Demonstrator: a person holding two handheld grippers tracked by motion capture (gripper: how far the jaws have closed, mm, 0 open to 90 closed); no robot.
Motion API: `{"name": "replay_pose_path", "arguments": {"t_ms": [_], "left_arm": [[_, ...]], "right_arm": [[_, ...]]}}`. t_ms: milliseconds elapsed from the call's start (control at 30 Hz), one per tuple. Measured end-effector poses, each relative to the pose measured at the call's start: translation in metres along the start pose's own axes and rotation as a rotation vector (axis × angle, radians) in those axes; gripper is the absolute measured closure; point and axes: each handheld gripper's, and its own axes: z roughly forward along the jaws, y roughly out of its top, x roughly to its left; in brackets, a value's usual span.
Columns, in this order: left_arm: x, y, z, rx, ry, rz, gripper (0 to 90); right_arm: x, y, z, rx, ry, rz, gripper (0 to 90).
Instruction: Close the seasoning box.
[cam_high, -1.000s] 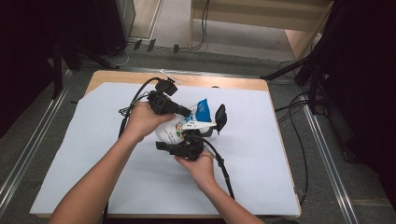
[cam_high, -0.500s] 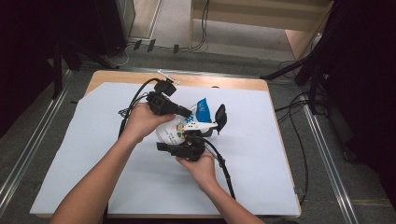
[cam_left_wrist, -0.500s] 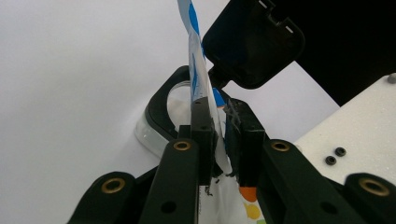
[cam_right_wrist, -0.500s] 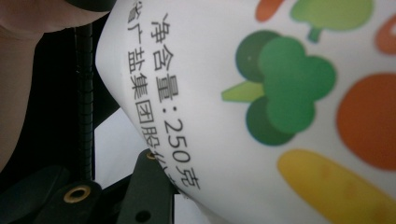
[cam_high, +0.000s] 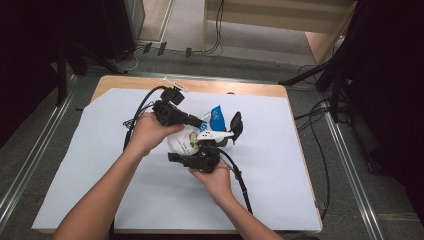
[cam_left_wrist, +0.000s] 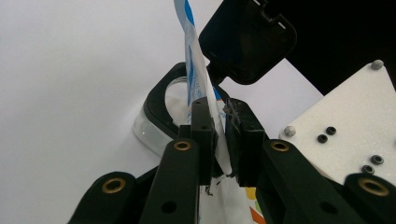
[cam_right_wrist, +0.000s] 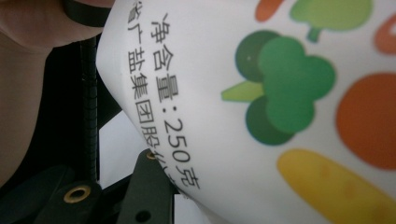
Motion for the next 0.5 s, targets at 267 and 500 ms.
{"name": "replay_pose_path", "arguments": {"t_ms": [267,500], "left_arm": [[0.002,-0.008,0.000,-0.050,-0.024,0.006,79.5],[0.005,-0.012,0.002,-0.081,-0.032,0.000,82.4]], "right_arm": [[0.001,0.000,0.000,0.003,-0.003,-0.002,69.5],[-0.002,0.001,-0.001,-0.003,0.000,0.012,69.6]]}}
